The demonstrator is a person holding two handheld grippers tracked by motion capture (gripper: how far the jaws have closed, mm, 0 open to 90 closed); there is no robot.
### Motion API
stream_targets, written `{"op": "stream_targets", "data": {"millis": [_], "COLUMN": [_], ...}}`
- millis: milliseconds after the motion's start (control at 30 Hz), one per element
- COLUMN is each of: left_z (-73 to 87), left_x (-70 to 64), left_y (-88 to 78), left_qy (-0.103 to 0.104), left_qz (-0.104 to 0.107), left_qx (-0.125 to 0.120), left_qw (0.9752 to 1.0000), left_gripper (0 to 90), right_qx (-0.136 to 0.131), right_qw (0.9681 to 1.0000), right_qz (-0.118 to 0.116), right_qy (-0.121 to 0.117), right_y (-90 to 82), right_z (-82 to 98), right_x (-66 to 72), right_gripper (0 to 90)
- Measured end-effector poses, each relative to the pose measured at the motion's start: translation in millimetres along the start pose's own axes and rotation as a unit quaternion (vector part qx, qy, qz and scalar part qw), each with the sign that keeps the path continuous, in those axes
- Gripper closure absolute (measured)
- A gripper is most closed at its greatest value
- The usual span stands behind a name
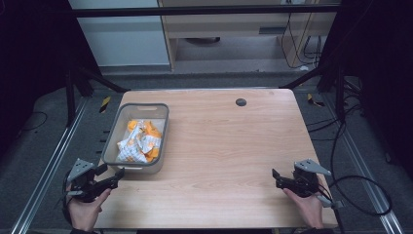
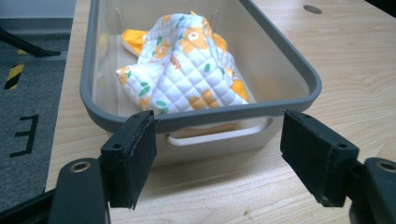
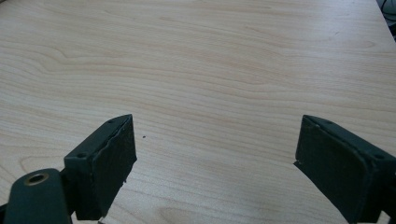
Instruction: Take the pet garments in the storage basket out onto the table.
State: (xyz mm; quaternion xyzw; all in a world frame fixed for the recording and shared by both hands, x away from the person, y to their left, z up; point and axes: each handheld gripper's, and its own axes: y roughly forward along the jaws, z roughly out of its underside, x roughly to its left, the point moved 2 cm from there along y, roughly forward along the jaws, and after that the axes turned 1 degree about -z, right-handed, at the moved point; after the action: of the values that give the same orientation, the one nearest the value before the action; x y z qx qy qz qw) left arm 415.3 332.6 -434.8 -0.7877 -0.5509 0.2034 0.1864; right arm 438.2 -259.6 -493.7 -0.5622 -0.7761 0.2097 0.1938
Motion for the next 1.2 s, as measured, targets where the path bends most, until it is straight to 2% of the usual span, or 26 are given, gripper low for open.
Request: {"op": "stream_targets", "data": {"millis": [333,700,1033,1200], "left_z": [-14.8,-46.6,-64.5,-77.1], "left_x": [3.9,0.6,-1.8,0.6], "left_y": [-5.4,-5.6,3.5,8.1], "left_qy": [0.002,0.012,0.028,0.027], "left_qz": [-0.005,0.001,0.006,0.010], "left_qx": [-0.017,-0.043,-0.030,-0.027], "left_qw": [0.9998,0.9990,0.9991,0.9992], "left_gripper": [26.6,26.5,26.3,26.3], "right_qx": [0.004,0.001,0.004,0.005], "right_qw": [1.0000,1.0000,1.0000,0.9999], "right_qz": [-0.005,-0.008,-0.008,-0.009], "right_qy": [-0.006,-0.004,-0.002,-0.005], "right_y": [3.6,4.0,4.6,5.3], "right_z": [1.1,2.2,2.8,3.0], "right_x": [1.0,1.5,1.4,1.9], "right_gripper": [12.6,12.9,14.0,14.0]}}
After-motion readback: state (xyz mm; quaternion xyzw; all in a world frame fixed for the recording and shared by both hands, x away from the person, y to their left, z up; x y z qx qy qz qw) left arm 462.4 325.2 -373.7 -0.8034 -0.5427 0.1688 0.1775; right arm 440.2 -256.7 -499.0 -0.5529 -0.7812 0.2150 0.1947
